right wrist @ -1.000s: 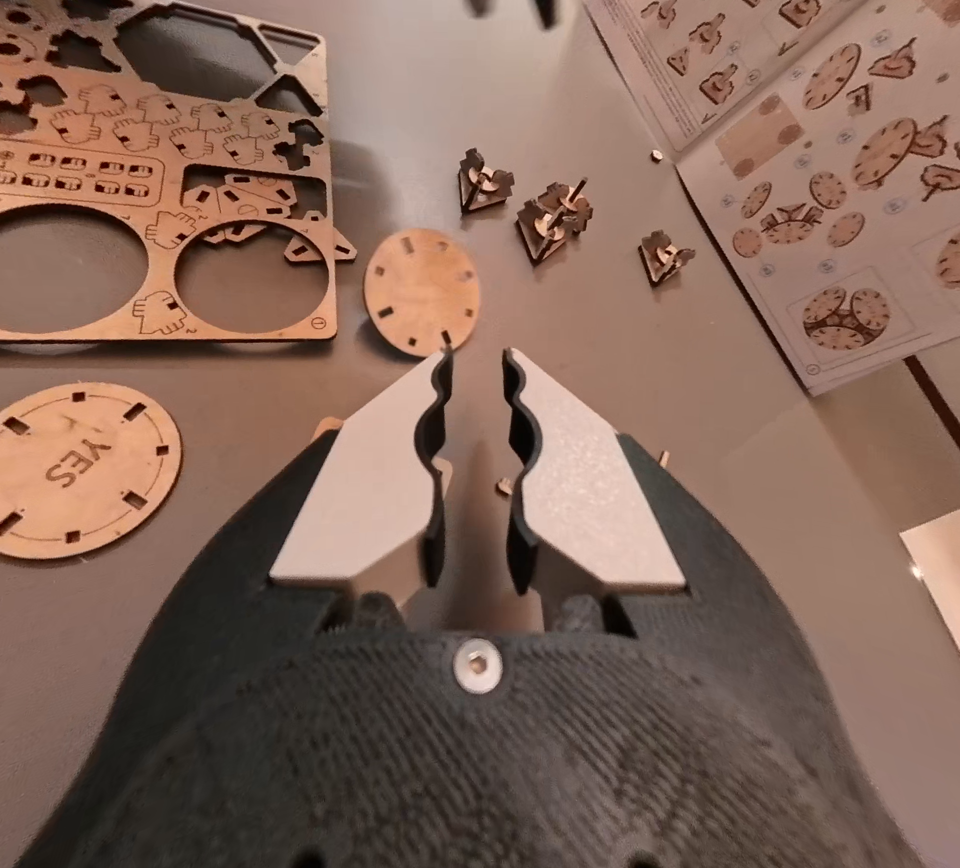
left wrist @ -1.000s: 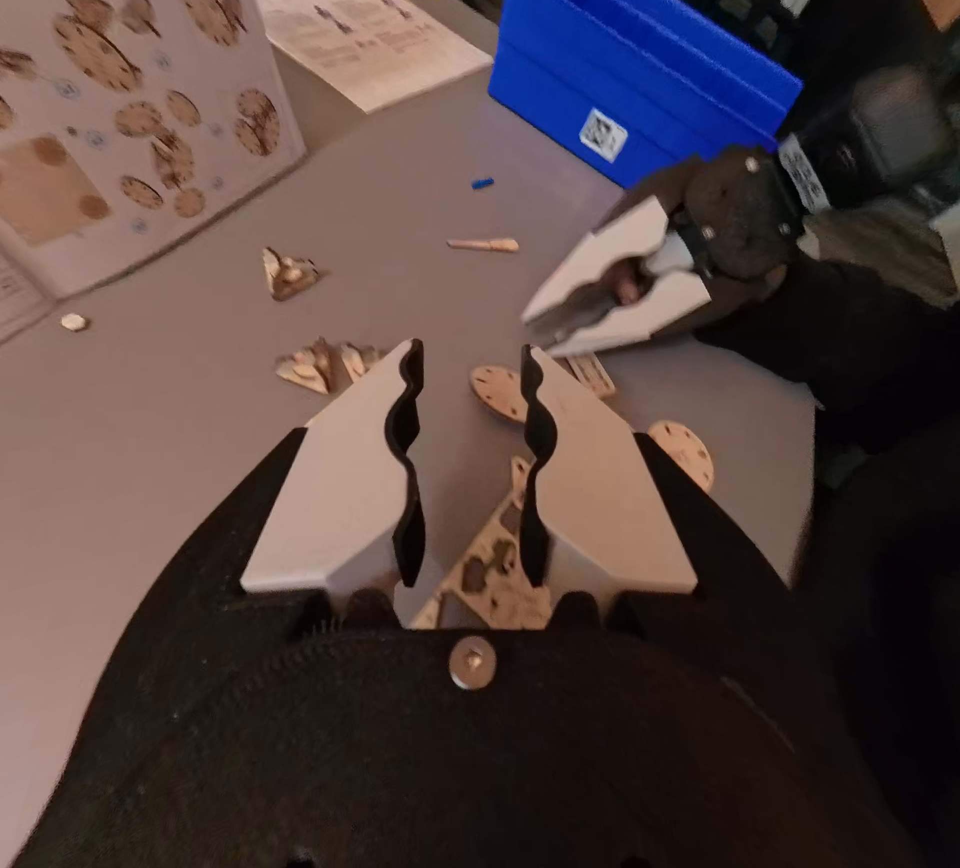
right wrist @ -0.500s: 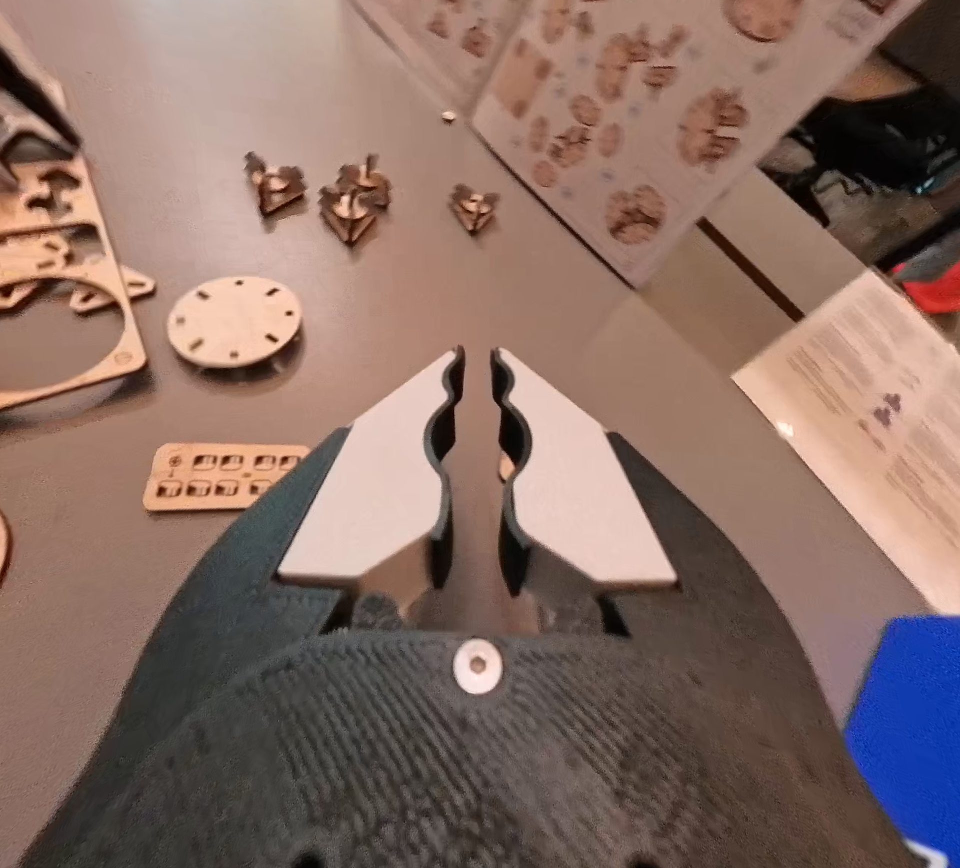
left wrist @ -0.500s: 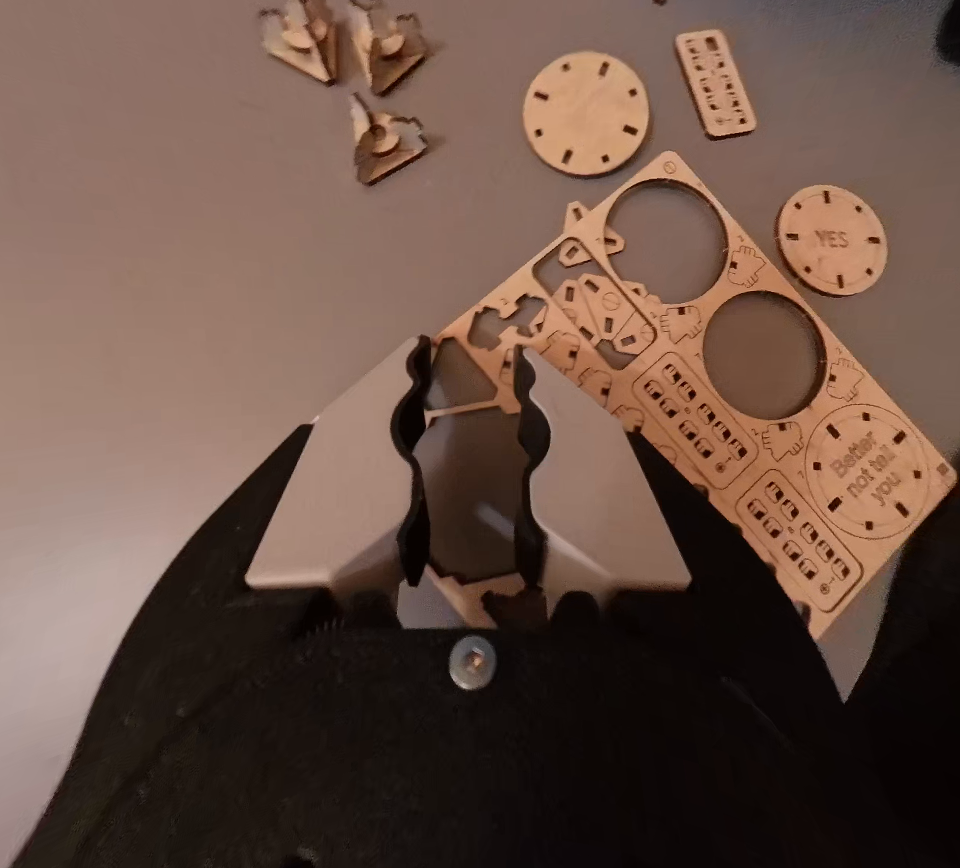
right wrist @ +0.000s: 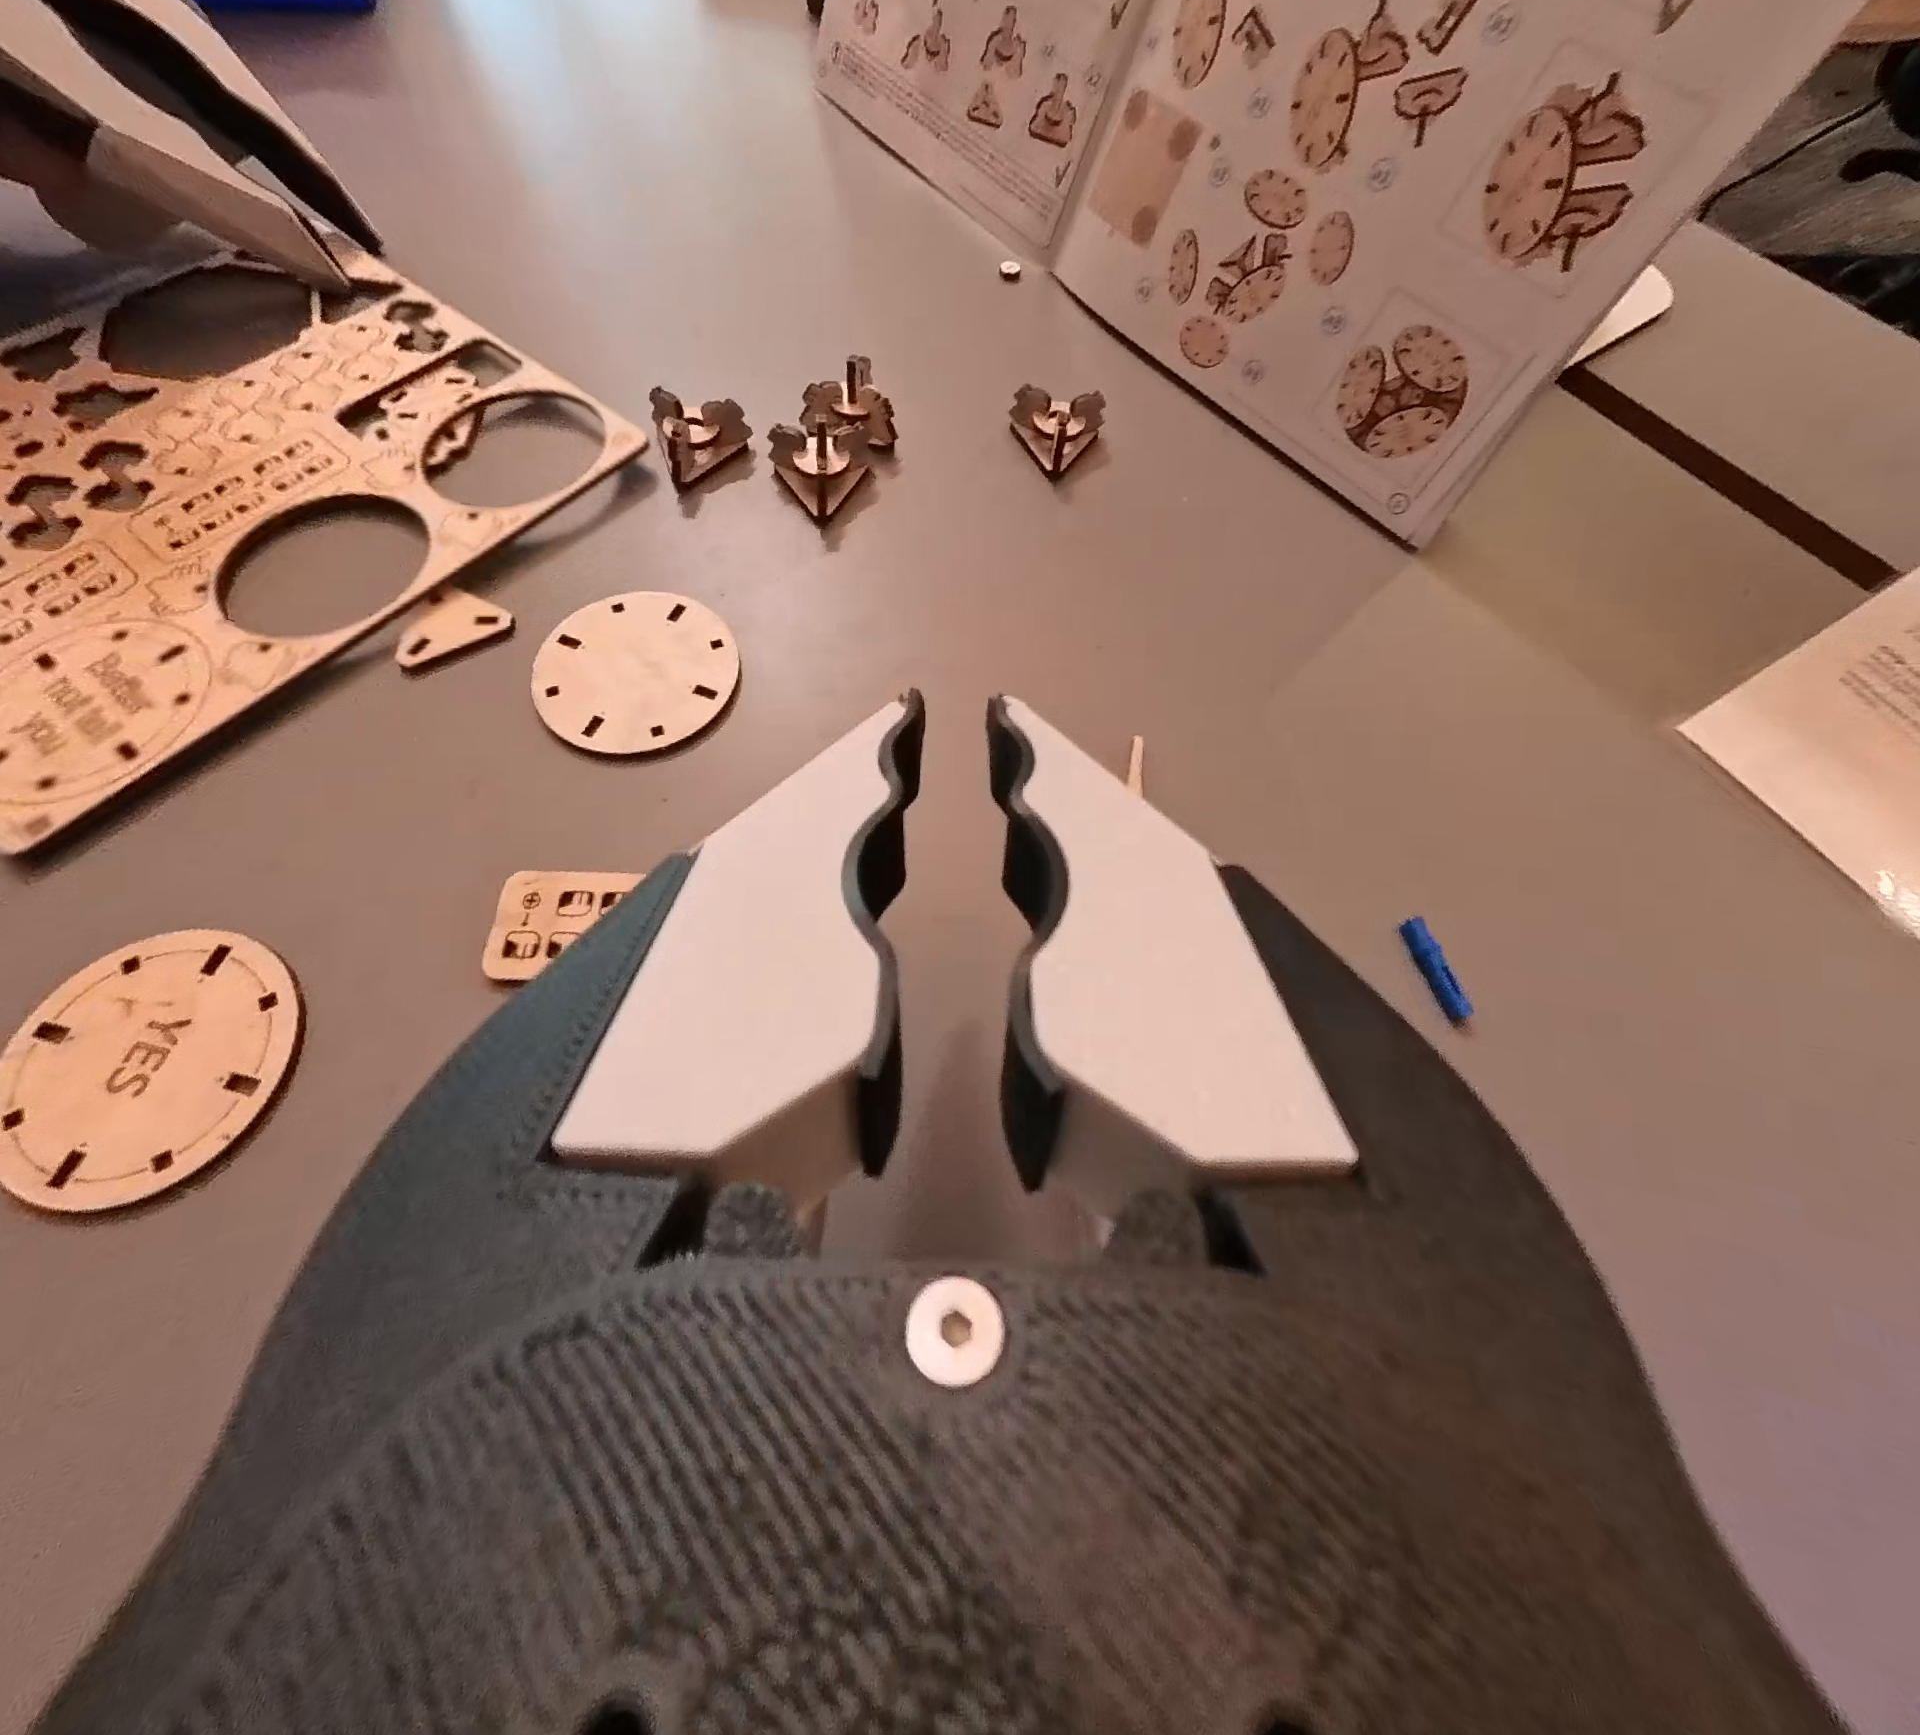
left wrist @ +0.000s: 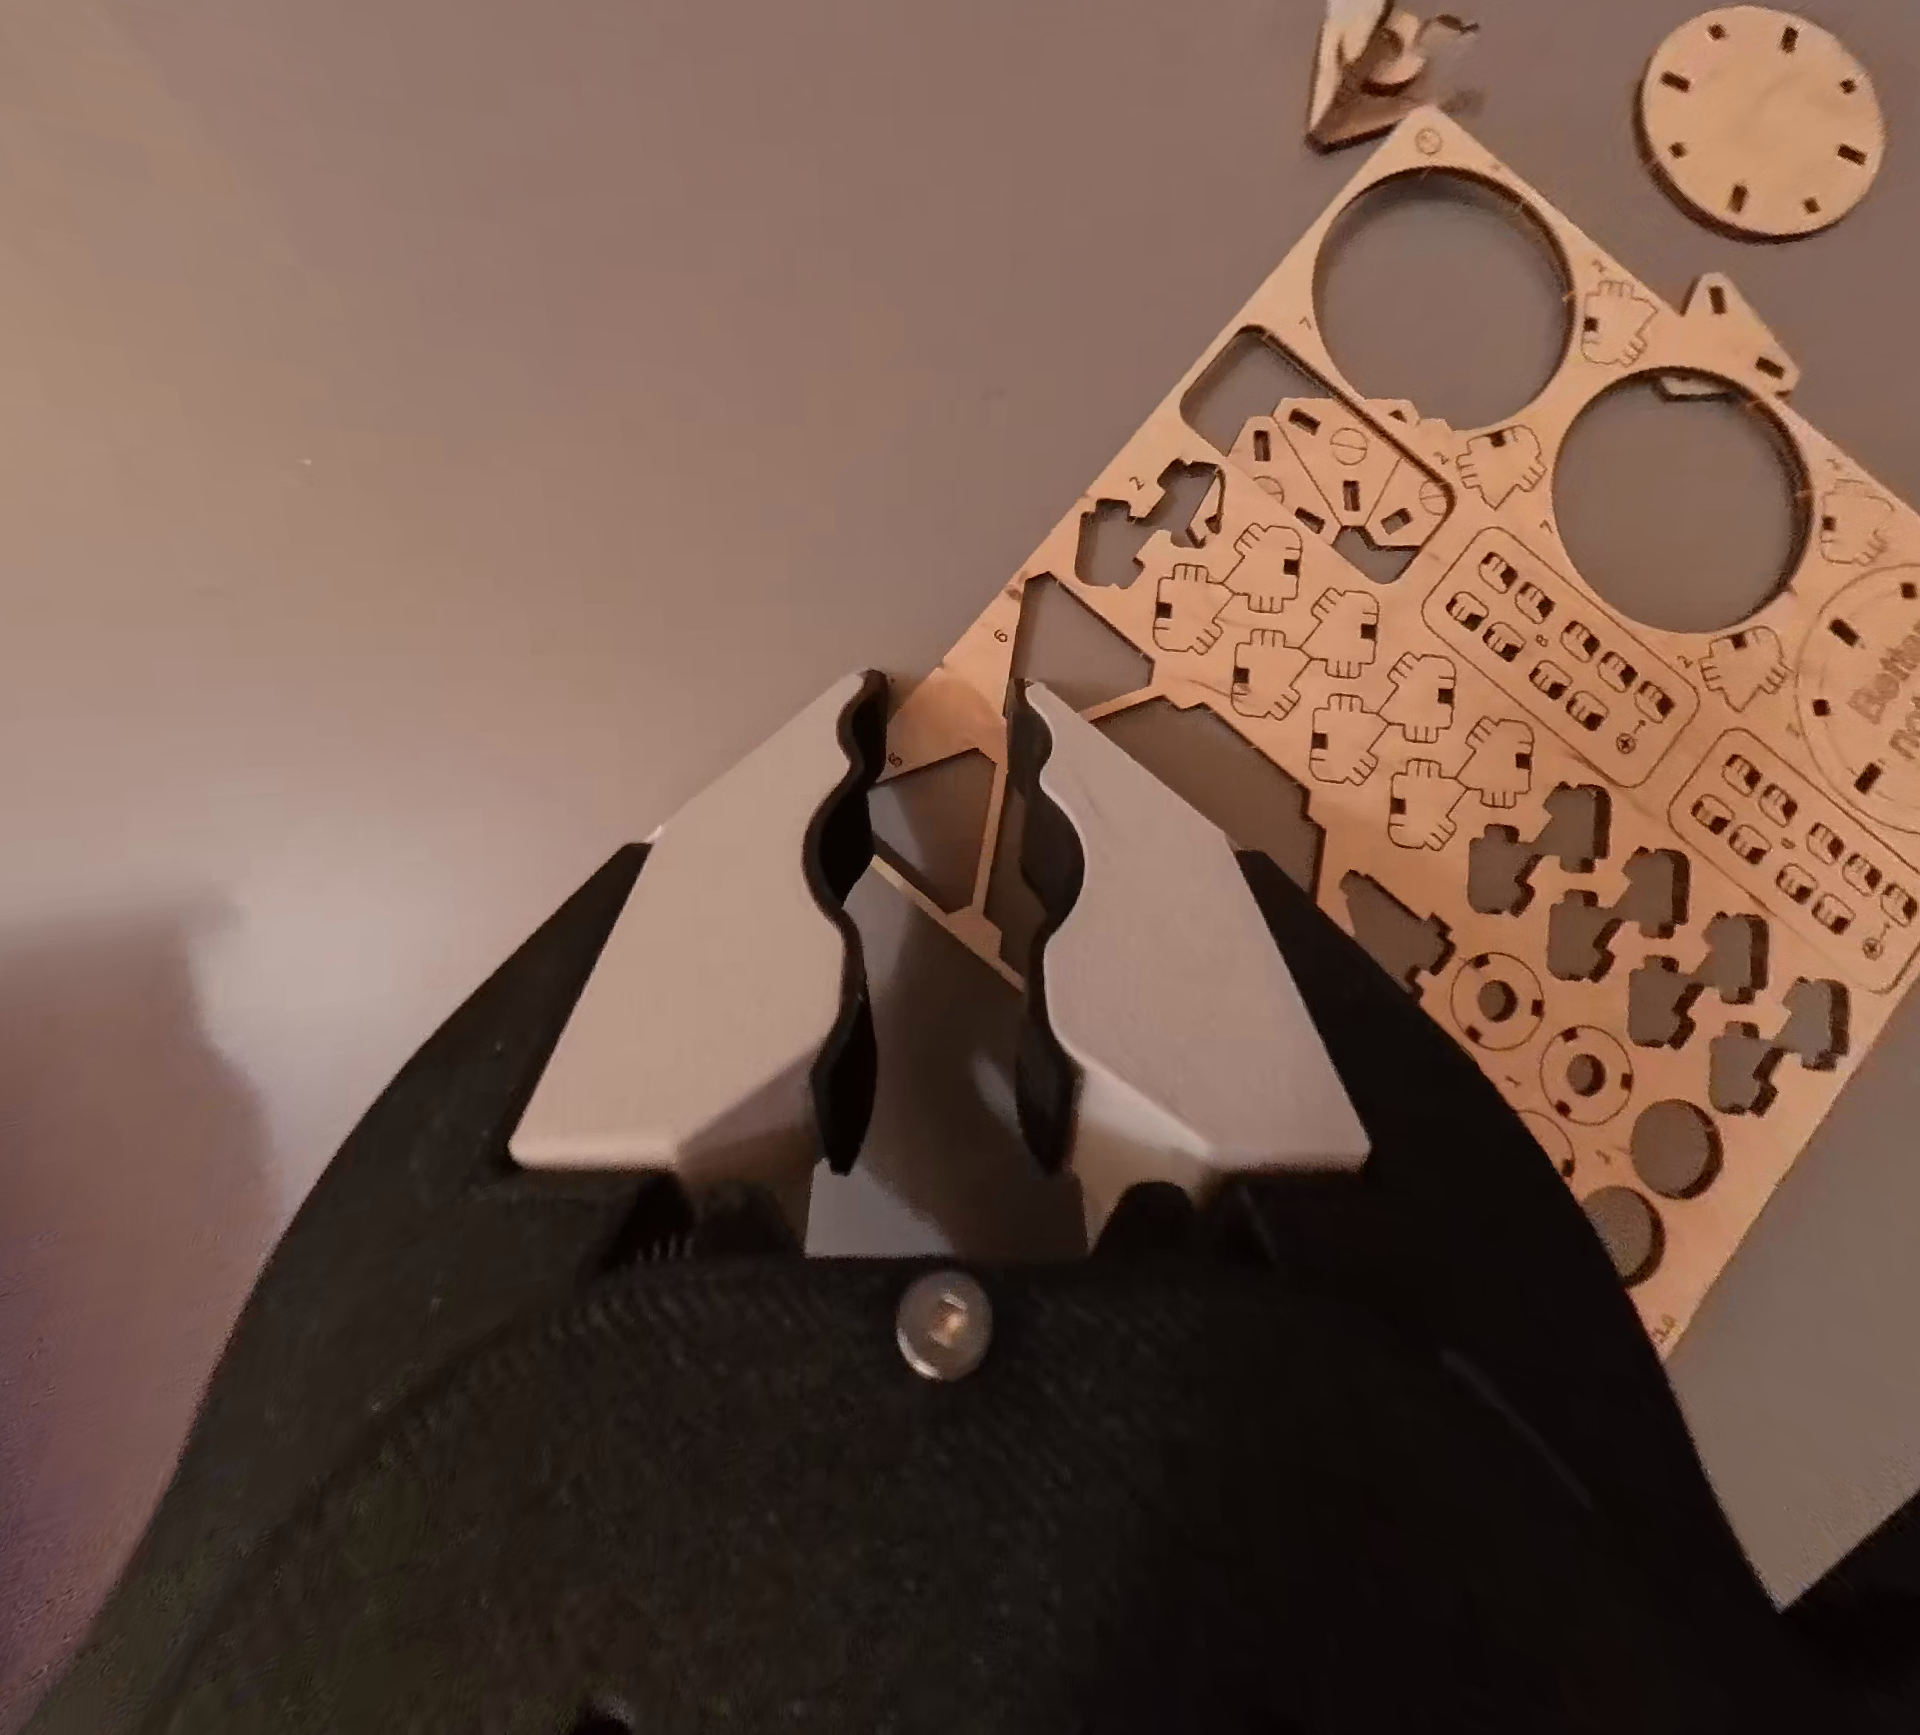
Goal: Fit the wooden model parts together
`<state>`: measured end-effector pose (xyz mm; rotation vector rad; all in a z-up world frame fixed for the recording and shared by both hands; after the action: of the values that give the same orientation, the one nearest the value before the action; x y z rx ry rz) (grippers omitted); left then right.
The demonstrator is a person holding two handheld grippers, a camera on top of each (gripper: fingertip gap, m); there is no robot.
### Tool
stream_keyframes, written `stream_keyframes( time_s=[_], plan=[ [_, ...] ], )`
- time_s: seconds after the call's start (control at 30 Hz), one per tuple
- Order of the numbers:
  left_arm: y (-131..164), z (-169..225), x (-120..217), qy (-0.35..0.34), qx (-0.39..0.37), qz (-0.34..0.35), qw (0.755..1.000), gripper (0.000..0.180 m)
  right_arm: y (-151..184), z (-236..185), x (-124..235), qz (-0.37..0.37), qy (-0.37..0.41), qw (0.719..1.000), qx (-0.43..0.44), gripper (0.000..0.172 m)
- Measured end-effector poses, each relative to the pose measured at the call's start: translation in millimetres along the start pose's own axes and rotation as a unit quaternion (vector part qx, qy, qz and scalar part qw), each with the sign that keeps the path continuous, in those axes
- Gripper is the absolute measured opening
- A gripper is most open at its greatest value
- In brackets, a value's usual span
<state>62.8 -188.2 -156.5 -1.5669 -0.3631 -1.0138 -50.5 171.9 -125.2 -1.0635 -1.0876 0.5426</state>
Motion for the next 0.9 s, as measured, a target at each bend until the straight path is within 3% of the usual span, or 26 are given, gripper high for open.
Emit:
stream_keyframes(
  time_s=[0.3, 0.53, 0.73, 0.9],
  plan=[
    [-1.3, -36.8, 3.1, -0.043, 0.038, 0.001, 0.998, 0.022, 6.1, 1.2, -6.1, -0.025, 0.011, 1.0, -0.002, 0.012],
    [-27.1, -4.0, 5.8, 0.088, 0.034, 0.102, 0.99, 0.026, 1.1, 6.2, 2.4, 0.002, 0.007, 1.0, -0.025, 0.014],
    [-36.6, 23.0, -16.3, 0.1, -0.024, 0.053, 0.993, 0.027, 3.4, 1.3, -2.6, -0.016, 0.0, 1.0, -0.015, 0.014],
    [-43.8, 20.1, -34.9, 0.151, 0.016, 0.032, 0.988, 0.033, 2.3, -1.5, -3.3, -0.016, -0.005, 1.0, -0.014, 0.015]
  ],
)
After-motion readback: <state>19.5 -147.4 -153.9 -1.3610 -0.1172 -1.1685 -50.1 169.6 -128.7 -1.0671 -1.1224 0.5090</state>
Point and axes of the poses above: each gripper's, where its closed fingertips meet, x back along the fingers, y out of its underside, z = x × y across the jaws, the point moved 8 cm from there along x, back along the fingers, and after that the axes turned 1 degree about z, right-handed, at the moved point
